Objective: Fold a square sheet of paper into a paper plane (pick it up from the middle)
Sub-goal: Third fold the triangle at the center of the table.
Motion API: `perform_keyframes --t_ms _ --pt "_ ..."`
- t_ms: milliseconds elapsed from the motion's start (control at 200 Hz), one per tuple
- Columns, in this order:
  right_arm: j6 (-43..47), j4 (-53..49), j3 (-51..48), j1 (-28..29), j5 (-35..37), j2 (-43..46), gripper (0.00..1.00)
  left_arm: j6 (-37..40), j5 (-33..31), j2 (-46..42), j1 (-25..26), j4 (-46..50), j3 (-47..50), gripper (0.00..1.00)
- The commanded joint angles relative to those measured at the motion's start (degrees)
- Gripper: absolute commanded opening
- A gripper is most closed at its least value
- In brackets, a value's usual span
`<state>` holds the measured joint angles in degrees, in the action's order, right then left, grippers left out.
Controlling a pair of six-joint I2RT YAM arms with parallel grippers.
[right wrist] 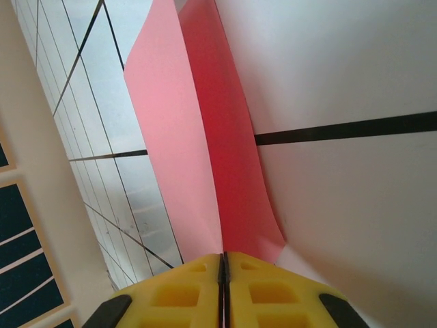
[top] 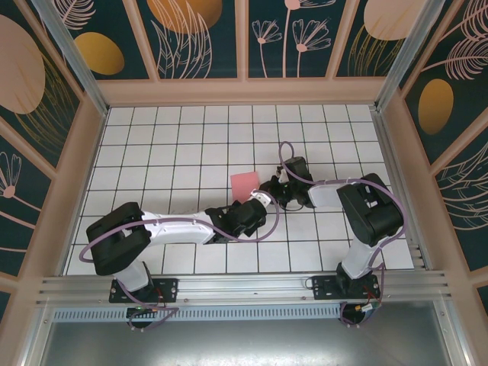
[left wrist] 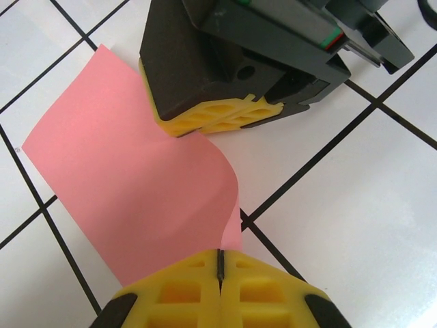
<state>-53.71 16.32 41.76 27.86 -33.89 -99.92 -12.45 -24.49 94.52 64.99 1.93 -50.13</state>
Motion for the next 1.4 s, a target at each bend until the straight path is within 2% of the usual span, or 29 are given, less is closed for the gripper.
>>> perform_keyframes --t_ms 0,85,140,370,430,721,871,961,1091,1201,1391 --pt "2.09 -2.31 1.48 0.27 1.26 0.60 0.15 -0.24 -0.52 -1.46 0.05 0.24 0.03 0.00" --pt "3.13 -4.18 1.98 0.07 2.10 1.58 0.18 -0.30 1.13 -2.25 -0.23 0.16 0.01 0.00" --pt "3.89 -6.29 2.59 -0.16 3.37 2.47 0.23 -0.47 3.61 -2.94 -0.96 0.13 0.11 0.00" --pt "8.21 -14.74 5.14 -0.76 8.35 6.21 0.32 -3.52 19.70 -8.36 -7.49 -2.99 3.17 0.00" --pt "8.86 -16.27 5.44 -0.92 9.81 7.52 0.33 -3.62 24.21 -9.37 -9.21 -3.86 3.97 0.00" --pt "10.28 -16.93 7.23 -1.21 10.76 10.10 0.33 -5.09 36.16 -9.32 -14.03 -4.88 4.60 0.00" --pt "11.22 -16.37 8.01 -1.14 9.21 9.67 0.27 -5.78 40.29 -10.14 -16.27 -5.53 5.18 0.00" --pt "11.26 -17.80 8.69 -0.86 12.30 10.27 0.25 -5.93 41.10 -10.32 -17.22 -5.42 5.30 0.00" --pt "9.52 -16.26 8.85 -0.90 7.22 8.34 0.32 -5.68 40.91 -10.28 -17.38 -4.66 5.18 0.00" --pt "6.06 -14.06 8.13 -0.07 6.31 6.60 0.46 -5.77 40.93 -10.04 -17.34 -4.83 5.05 0.00" --pt "2.27 -9.39 8.39 0.75 2.96 3.79 0.47 -5.33 40.50 -9.79 -17.37 -3.88 4.15 0.00"
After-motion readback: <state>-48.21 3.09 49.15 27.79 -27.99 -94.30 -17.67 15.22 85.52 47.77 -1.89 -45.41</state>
